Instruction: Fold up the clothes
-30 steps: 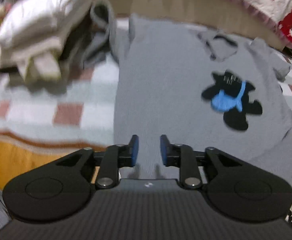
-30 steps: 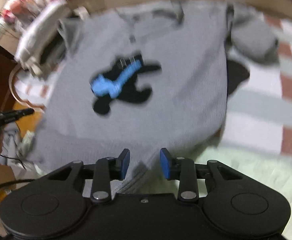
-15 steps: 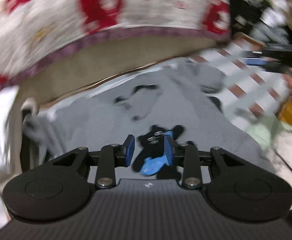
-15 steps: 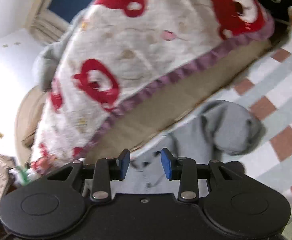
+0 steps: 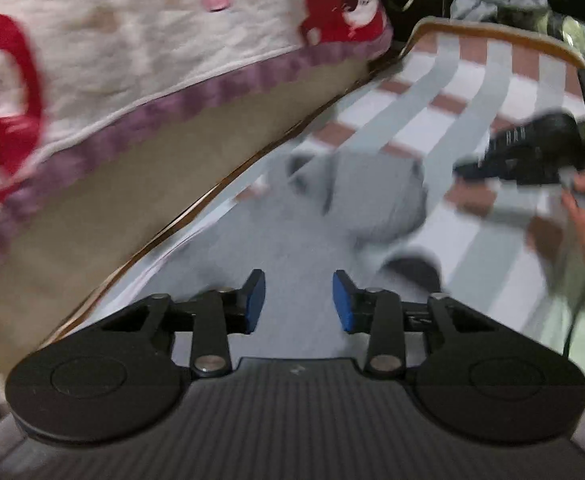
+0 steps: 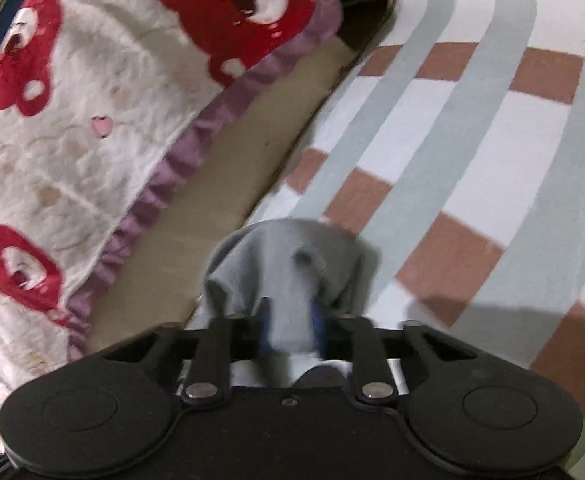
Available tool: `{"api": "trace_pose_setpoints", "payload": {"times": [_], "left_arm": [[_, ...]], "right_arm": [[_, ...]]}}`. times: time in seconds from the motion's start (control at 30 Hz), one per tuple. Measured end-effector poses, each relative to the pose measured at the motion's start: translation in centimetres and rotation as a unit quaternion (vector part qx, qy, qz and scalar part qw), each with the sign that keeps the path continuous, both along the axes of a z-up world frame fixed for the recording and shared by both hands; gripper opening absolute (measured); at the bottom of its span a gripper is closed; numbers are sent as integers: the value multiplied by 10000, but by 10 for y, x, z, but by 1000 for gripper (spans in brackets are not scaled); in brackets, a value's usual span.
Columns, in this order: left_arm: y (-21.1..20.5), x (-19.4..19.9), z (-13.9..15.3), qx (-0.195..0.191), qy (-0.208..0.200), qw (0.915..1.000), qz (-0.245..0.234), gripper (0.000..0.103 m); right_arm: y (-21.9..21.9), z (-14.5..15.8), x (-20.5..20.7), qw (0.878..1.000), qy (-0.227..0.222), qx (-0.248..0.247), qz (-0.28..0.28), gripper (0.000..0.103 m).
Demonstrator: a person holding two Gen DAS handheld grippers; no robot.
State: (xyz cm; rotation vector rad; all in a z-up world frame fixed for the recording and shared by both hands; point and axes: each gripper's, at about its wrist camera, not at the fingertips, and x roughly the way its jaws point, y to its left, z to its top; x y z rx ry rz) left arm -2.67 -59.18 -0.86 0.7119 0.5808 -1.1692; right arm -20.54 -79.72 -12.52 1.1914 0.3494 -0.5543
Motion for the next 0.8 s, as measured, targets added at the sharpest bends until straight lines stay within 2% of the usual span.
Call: {"api": "trace_pose_setpoints", "payload": {"times": [0.17,0.2,0.27,0.33,0.37,0.4,0.43,0.47,0.5,0.53,0.57,0.7,0.73,0.77,0.8], "left_arm": [[-74,-20,-70,-431,245,9985,-214,32],[-84,-22,-81,-475,301,9983,-163,33],[-106,-25,-104,-558,425,9975,-61,35],[-127,-18,-120,-560,745,9956,24,39],[-136,-17,-125,-566,737,9957,3,51],[-145,-15,-131,-567,722,9958,-20,57],[-151,-12,-135,-523,656,9965,-50,58],[-157,-10,-138,-484,610,9969,-72,50],[-157,-5,-138,-480,699,9964,-49,24],[-157,0,-138,-475,788,9958,-26,22],[-156,5,-137,-487,884,9949,-3,18],[-125,32,-114,-928,1490,9844,143,16],[-118,41,-109,-1015,1737,9792,271,16],[-108,53,-107,-1110,2048,9715,448,16],[-99,64,-106,-1197,2329,9631,618,15]], "right_arm": [[-32,-34,11,9980,164,558,-258,24],[-37,-39,16,9972,74,707,-239,33],[-45,-47,25,9955,-96,915,-206,42],[-49,-44,35,9967,-161,774,-171,43],[-51,-43,43,9974,-69,714,-105,45],[-52,-43,51,9978,23,654,-38,46],[-54,-42,59,9982,115,594,28,48],[-56,-42,67,9983,207,534,95,50],[-58,-42,74,9983,298,474,161,46],[-60,-40,81,9984,359,368,227,37],[-61,-37,85,9987,373,194,293,17],[-60,-19,93,9985,178,-394,331,13],[-58,-13,94,9979,97,-553,322,12],[-57,-6,94,9965,44,-782,280,3],[-54,3,91,9936,31,-1115,186,2]]}}
